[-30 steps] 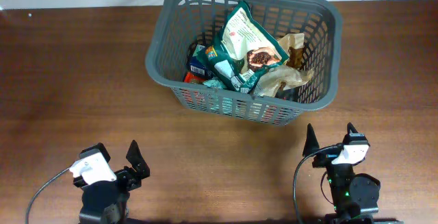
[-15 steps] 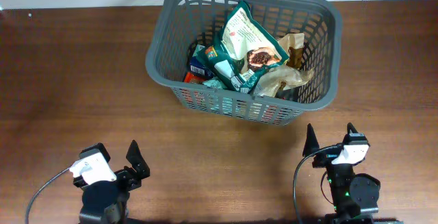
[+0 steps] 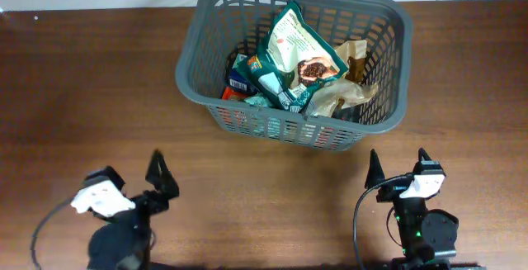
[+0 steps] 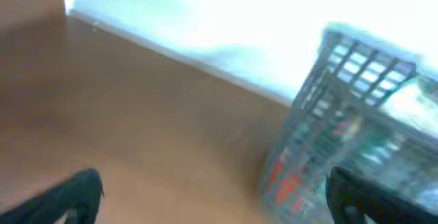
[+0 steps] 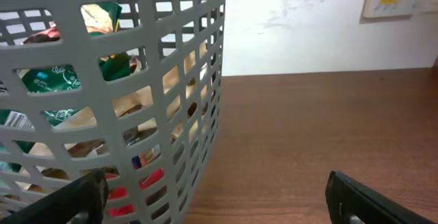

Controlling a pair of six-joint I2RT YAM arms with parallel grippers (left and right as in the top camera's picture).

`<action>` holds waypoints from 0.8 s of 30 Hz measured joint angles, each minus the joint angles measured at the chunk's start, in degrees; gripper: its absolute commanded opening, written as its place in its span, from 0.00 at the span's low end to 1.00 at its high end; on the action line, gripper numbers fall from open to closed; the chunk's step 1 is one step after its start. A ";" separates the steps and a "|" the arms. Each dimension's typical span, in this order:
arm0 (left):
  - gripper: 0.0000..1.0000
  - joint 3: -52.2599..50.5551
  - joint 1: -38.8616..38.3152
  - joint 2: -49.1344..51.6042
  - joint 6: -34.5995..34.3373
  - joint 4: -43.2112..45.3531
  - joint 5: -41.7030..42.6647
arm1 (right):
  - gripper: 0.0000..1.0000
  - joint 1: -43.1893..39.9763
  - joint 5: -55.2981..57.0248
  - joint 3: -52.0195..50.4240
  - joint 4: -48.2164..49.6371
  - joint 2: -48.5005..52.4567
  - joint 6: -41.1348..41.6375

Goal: Pack container

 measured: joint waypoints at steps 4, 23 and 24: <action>0.99 -3.91 0.15 -0.31 0.09 21.40 0.02 | 0.99 0.02 -0.07 0.00 -0.02 0.00 -0.02; 0.99 -26.08 15.19 -9.33 1.79 62.07 11.39 | 0.99 0.11 -0.09 0.00 -0.02 -0.04 -0.02; 0.99 -26.62 15.37 -9.57 2.03 62.03 11.69 | 0.99 0.11 -0.09 0.00 -0.02 -0.04 0.00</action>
